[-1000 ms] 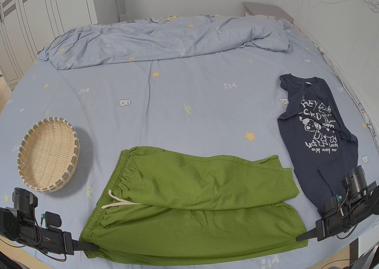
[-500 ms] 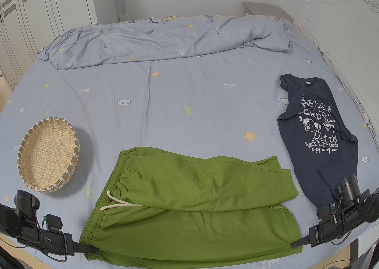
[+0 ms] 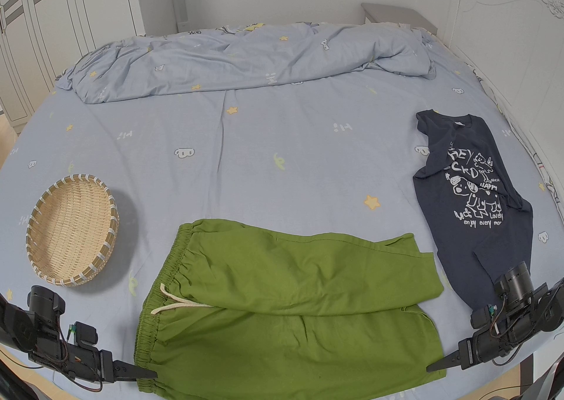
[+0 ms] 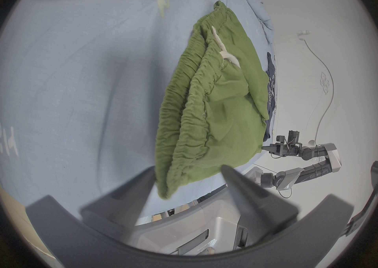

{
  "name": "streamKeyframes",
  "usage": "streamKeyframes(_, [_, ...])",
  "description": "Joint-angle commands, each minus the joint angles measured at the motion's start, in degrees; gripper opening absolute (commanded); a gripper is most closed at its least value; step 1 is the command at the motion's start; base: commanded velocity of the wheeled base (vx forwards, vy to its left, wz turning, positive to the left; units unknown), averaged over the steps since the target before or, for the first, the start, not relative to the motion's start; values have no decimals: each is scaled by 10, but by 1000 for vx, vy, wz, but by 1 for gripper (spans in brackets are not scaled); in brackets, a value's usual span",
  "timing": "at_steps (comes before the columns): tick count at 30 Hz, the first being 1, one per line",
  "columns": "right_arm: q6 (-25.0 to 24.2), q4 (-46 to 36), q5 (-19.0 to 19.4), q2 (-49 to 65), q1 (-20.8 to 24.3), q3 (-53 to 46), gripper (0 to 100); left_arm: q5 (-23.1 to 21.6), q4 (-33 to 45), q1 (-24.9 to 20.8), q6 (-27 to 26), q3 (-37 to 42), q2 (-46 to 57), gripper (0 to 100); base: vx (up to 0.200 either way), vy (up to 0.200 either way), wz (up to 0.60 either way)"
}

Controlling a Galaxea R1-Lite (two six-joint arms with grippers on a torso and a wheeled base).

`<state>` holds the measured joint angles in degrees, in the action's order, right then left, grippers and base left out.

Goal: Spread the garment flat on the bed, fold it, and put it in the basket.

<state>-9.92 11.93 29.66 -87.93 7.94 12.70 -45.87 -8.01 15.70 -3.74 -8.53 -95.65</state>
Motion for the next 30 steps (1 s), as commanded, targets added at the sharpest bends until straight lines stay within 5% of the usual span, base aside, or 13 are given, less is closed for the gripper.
streamKeyframes(1, [0, 1, 2, -2, 2, -3, 100, 0, 0, -1, 0, 0, -5, 100, 0, 0, 0])
streamKeyframes(11, [0, -3, -1, 78, -20, -2, 100, 7, 0, 50, -2, -17, 49, 100, 0, 0, 0])
streamKeyframes(15, [2, -42, -7, 168, -45, 51, 100, 29, 33, 72, 22, -116, 85, 100, 0, 0, 0])
streamKeyframes(22, [25, -126, -39, 181, -47, 217, 100, 67, 179, -27, 137, -350, 113, 100, 0, 0, 0])
streamKeyframes(23, [24, -126, -71, 156, -34, 268, 100, 83, 187, -69, 182, -419, 96, 100, 0, 0, 0])
streamKeyframes(30, [21, -67, -86, 134, -5, 334, 100, 80, 187, -108, 211, -550, 23, 100, 0, 0, 0])
